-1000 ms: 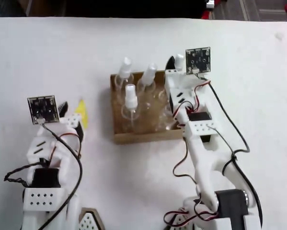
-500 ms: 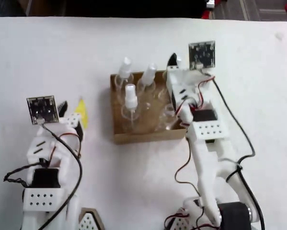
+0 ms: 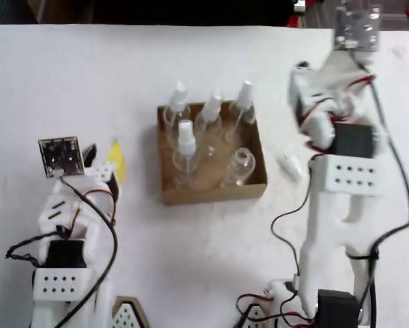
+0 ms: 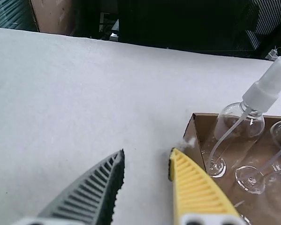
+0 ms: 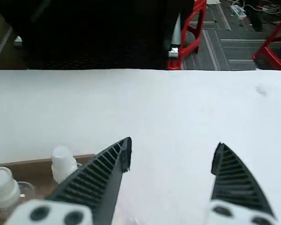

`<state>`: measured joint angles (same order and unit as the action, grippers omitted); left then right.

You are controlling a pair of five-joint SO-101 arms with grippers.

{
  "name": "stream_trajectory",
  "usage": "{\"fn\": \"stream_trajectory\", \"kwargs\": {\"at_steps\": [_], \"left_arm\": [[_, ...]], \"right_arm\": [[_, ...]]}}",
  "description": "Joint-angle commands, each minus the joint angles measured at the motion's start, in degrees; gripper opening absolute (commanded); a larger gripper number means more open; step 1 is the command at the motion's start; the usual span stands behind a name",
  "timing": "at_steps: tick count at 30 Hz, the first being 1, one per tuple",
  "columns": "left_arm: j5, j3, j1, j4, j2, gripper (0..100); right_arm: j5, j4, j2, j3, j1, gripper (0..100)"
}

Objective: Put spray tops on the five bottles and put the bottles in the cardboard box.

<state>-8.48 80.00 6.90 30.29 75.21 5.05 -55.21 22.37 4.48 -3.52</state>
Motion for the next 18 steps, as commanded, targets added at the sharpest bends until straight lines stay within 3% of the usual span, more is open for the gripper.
{"fn": "stream_trajectory", "kwargs": {"at_steps": [1, 7, 13, 18], "left_arm": [[0.5, 0.2, 0.0, -1.6, 1.3, 15], [0.5, 0.3, 0.1, -1.6, 1.3, 15], [0.5, 0.3, 0.2, -1.6, 1.3, 15], [0.6, 0.3, 0.1, -1.6, 1.3, 15]], "right_arm": [[9.7, -5.7, 2.5, -6.4, -4.1, 25.2], [19.3, -7.3, 0.7, -5.6, -9.9, 25.1], [28.4, -10.2, -12.2, -3.3, -14.4, 25.1], [42.1, -15.9, -21.7, -3.2, -13.6, 25.1]]}}
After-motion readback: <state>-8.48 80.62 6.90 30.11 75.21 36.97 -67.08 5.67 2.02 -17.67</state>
